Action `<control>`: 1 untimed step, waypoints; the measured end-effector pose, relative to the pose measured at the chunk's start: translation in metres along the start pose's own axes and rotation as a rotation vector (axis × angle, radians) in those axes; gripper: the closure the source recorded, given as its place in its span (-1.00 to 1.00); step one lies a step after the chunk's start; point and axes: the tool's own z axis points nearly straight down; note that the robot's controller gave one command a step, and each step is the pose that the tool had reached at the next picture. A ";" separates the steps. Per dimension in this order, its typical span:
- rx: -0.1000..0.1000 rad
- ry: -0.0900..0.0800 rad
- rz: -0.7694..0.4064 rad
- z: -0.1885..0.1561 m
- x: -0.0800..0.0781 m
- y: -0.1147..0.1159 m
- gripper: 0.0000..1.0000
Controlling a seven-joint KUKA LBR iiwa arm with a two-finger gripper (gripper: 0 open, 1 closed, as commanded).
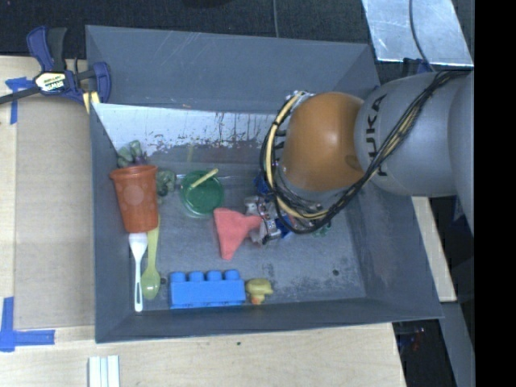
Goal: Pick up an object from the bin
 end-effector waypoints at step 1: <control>0.000 -0.002 0.012 -0.082 -0.022 -0.001 1.00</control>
Offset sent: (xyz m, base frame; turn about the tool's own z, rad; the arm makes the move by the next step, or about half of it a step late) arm 0.0001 -0.0320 0.1824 0.0300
